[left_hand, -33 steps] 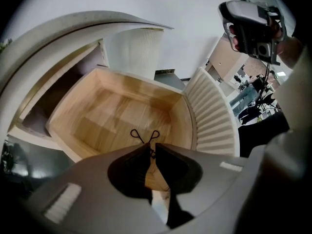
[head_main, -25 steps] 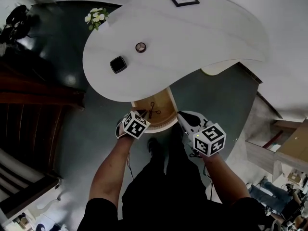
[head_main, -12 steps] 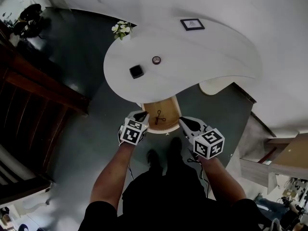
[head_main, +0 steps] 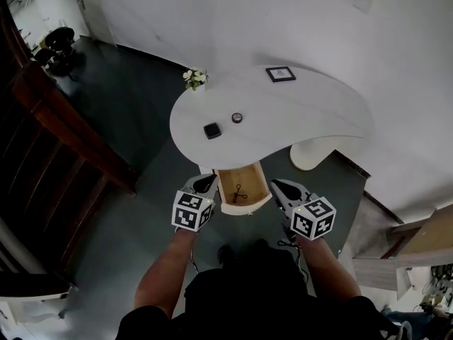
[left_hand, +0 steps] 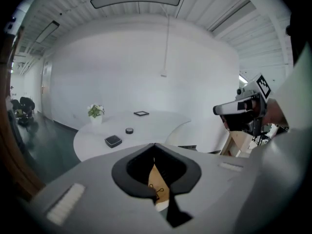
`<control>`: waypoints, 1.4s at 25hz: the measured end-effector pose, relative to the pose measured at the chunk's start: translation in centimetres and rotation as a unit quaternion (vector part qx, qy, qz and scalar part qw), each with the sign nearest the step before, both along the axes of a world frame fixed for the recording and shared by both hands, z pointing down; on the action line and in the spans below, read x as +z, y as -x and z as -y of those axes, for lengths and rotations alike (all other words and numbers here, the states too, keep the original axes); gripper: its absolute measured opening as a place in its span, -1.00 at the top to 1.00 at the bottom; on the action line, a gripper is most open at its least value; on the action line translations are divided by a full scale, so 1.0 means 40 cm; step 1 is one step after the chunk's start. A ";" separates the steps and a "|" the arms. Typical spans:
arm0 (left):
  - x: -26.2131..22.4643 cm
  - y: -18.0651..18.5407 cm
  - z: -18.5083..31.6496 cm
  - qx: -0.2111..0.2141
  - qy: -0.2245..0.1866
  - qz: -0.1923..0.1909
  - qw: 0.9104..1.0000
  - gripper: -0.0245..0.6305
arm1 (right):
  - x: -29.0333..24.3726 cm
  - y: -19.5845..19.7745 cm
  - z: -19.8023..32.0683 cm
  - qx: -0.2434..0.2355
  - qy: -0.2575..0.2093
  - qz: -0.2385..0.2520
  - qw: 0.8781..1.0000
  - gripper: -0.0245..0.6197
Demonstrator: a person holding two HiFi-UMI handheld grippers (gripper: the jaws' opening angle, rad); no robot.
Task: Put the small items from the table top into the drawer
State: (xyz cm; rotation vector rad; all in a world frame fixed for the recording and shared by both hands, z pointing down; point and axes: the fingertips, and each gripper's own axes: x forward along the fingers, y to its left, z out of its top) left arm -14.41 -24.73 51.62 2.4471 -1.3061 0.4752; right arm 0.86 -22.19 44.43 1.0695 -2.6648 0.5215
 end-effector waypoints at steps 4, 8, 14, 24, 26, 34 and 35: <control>-0.088 -0.004 -0.014 -0.017 -0.032 -0.012 0.999 0.89 | -0.054 -0.023 -0.008 -0.005 -0.028 0.006 1.000 0.89; -0.162 -0.028 -0.024 -0.037 -0.050 -0.023 0.998 0.89 | -0.108 -0.058 -0.012 -0.020 -0.056 0.008 0.998 0.89; -0.269 -0.087 -0.025 -0.052 -0.087 -0.028 0.994 0.89 | -0.187 -0.145 -0.013 -0.016 -0.097 0.023 0.995 0.89; -0.402 -0.104 -0.021 -0.083 -0.137 -0.029 0.987 0.89 | -0.256 -0.206 0.002 -0.011 -0.137 0.043 0.990 0.89; -0.404 -0.100 -0.025 -0.087 -0.138 -0.028 0.986 0.89 | -0.261 -0.202 0.004 -0.016 -0.141 0.044 0.989 0.89; -0.381 -0.085 -0.033 -0.101 -0.125 -0.028 0.987 0.89 | -0.256 -0.189 0.004 -0.027 -0.140 0.046 0.989 0.89; -0.378 -0.084 -0.033 -0.102 -0.123 -0.029 0.987 0.89 | -0.254 -0.189 0.004 -0.027 -0.139 0.045 0.989 0.89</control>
